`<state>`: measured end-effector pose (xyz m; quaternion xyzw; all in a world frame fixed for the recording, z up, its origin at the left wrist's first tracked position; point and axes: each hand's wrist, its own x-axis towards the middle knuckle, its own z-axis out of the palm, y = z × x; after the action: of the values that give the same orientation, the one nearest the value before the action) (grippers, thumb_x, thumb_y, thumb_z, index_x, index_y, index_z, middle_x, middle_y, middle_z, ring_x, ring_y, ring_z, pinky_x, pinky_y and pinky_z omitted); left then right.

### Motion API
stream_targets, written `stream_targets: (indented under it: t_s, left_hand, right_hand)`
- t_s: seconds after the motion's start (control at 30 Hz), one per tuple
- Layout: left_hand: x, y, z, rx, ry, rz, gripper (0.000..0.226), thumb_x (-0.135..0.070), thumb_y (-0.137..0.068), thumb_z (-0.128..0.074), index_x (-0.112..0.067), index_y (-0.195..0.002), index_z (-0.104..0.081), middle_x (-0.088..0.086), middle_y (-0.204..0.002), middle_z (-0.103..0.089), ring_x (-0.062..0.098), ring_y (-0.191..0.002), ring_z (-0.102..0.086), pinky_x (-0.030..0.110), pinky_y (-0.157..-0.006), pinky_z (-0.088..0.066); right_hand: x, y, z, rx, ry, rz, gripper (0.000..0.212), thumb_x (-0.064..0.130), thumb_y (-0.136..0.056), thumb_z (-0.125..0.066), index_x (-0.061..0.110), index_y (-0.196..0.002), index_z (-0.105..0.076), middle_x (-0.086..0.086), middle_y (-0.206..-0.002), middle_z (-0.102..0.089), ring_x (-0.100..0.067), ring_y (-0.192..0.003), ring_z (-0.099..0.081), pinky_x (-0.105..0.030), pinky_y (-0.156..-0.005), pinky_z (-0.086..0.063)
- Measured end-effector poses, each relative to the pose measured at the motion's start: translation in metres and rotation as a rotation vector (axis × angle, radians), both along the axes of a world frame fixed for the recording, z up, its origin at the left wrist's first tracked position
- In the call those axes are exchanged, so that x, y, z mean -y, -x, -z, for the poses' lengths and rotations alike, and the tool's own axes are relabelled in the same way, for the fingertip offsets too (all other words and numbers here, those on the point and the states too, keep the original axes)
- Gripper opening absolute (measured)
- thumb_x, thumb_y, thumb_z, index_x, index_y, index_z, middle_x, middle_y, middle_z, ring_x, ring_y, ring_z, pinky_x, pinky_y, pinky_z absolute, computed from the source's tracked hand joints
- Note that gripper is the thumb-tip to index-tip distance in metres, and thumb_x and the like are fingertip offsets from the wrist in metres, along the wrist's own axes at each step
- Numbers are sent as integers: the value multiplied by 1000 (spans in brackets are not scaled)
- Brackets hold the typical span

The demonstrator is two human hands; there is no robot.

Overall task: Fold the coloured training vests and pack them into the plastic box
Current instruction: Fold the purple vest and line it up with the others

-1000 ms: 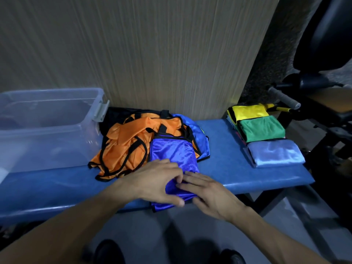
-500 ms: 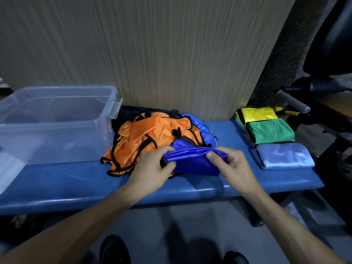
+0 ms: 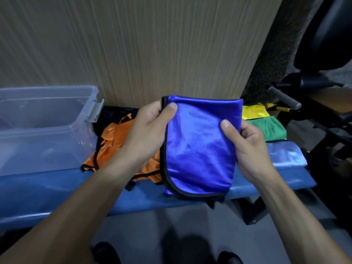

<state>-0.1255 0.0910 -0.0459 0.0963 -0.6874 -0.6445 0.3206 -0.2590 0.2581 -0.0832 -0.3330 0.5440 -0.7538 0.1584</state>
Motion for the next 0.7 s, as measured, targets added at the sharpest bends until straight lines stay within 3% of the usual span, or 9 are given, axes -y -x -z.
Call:
stream_targets:
  t_s: [0.1, 0.17, 0.23, 0.3, 0.37, 0.5, 0.6, 0.7]
  left_hand:
    - [21, 36, 12, 82, 17, -9, 25, -20, -107, -49, -11, -100, -71, 8, -97, -73, 21, -90, -67, 38, -82, -52]
    - [42, 65, 40, 204, 59, -63, 25, -22, -105, -50, -13, -94, -71, 4, -95, -71, 20, -88, -65, 39, -83, -52]
    - [61, 84, 78, 418, 97, -88, 21, -18, -102, -54, -15, -90, -71, 3, -97, -73, 21, -90, -67, 44, -93, -54]
    - [72, 89, 109, 630, 107, -73, 13, -10, -97, -60, -15, -95, -72, 6, -99, -75, 25, -92, -71, 48, -94, -56]
    - [78, 95, 118, 634, 146, -129, 16, -9, -95, -62, -15, -105, -72, 7, -103, -75, 29, -97, -71, 47, -92, -57]
    - [82, 106, 110, 542, 228, -299, 9, -16, -99, -58, -16, -103, -66, 5, -99, -72, 25, -94, -67, 40, -87, -53]
    - [80, 110, 115, 558, 149, -331, 10, -19, -101, -56, -18, -106, -65, 5, -100, -71, 26, -93, -67, 42, -87, -55]
    - [81, 111, 119, 535, 89, -342, 15, -18, -102, -55, -22, -113, -65, 0, -101, -70, 23, -93, -67, 37, -85, -55]
  right_hand:
    - [11, 15, 11, 193, -65, -54, 16, 21, -100, -59, 12, -108, -70, -9, -104, -76, -17, -85, -72, -29, -71, -60]
    - [14, 25, 33, 339, -234, -76, 15, 24, -98, -63, 20, -112, -63, -9, -100, -76, -15, -72, -72, -27, -58, -58]
    - [11, 30, 61, 416, -477, -108, 41, 21, -92, -72, 27, -128, -52, -8, -103, -73, -16, -69, -71, -28, -55, -56]
    - [6, 34, 80, 415, -580, -105, 63, 9, -89, -75, 28, -140, -45, -8, -103, -68, -18, -75, -72, -31, -59, -59]
    - [4, 34, 83, 396, -545, -84, 56, 2, -90, -72, 23, -138, -50, -10, -99, -62, -16, -73, -70, -30, -60, -60]
    - [2, 31, 84, 90, -606, -90, 22, 15, -92, -74, 14, -112, -67, -12, -99, -58, -17, -77, -61, -40, -76, -60]
    - [-5, 29, 85, -211, -715, -136, 34, 41, -75, -88, 27, -101, -71, 2, -95, -58, -11, -74, -56, -30, -77, -52]
    - [-8, 30, 96, -306, -722, -163, 39, 33, -66, -93, 31, -96, -67, 2, -94, -55, -9, -70, -52, -24, -69, -49]
